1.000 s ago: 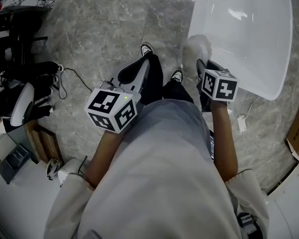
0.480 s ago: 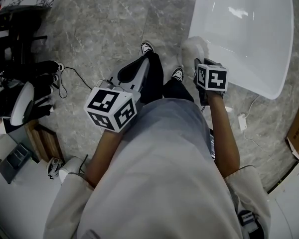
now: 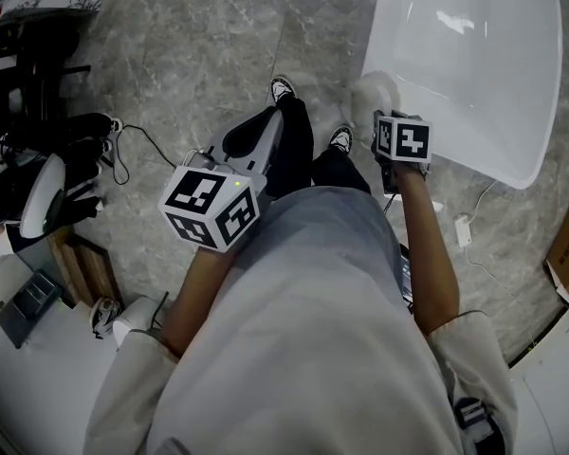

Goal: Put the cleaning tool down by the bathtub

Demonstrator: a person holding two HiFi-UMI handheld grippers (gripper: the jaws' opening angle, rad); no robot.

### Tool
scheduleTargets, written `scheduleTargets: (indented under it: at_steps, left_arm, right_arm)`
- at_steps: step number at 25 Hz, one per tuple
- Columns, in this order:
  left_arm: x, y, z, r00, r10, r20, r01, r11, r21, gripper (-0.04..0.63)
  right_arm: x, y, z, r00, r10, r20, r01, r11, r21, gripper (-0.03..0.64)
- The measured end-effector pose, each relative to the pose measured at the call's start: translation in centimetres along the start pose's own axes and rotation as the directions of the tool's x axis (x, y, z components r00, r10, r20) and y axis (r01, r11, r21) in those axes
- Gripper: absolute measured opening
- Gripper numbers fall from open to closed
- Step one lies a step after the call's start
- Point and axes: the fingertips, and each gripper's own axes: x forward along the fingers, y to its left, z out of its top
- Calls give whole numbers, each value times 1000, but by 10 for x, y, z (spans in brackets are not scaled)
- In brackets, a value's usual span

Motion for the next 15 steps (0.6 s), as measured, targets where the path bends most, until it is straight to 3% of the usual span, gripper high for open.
scheduleTargets:
  at_steps: [15]
  left_arm:
    - [-8,19,1,1000,20,1,-20,1000,-23,9]
  right_arm:
    - [37,1,-13,995,-38,-89,39,999,11,69]
